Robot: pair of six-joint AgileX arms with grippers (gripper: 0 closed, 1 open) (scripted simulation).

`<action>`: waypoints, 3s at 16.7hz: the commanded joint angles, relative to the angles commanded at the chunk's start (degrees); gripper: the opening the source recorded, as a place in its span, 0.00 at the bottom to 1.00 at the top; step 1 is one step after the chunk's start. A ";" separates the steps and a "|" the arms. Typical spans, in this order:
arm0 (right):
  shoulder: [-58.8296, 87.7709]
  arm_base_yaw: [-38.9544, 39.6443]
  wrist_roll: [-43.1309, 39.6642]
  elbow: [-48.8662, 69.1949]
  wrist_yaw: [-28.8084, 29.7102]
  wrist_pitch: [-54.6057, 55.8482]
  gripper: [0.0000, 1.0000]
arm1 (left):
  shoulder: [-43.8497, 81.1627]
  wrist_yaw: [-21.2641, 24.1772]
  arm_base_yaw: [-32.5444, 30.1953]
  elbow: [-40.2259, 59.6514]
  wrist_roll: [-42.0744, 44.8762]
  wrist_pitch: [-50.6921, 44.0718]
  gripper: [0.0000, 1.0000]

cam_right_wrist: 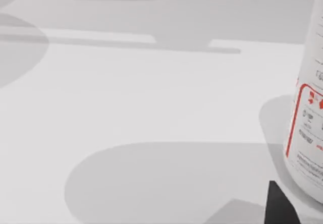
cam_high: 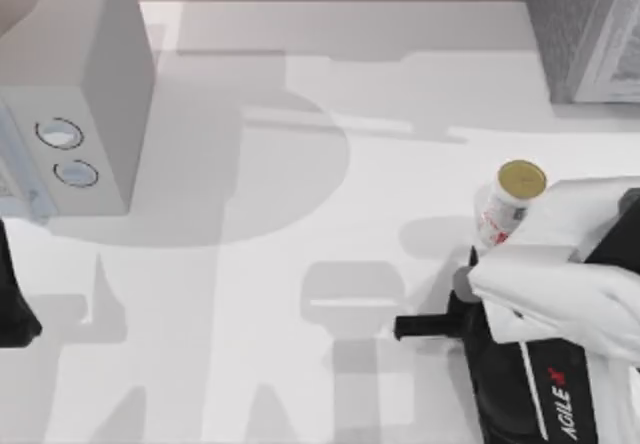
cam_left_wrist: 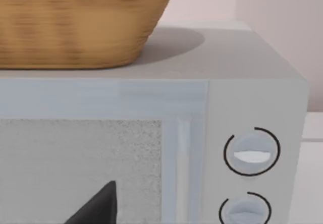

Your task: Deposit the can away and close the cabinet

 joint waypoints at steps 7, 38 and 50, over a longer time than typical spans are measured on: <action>-2.29 -4.50 -1.12 1.68 -4.48 -3.19 1.00 | 0.00 0.00 0.00 0.00 0.00 0.00 1.00; -4.64 -9.59 -1.82 3.43 -9.55 -6.84 0.00 | 0.00 0.00 0.00 0.00 0.00 0.00 1.00; -13.72 -9.44 -1.70 3.92 -9.71 -15.68 0.00 | 0.00 0.00 0.00 0.00 0.00 0.00 1.00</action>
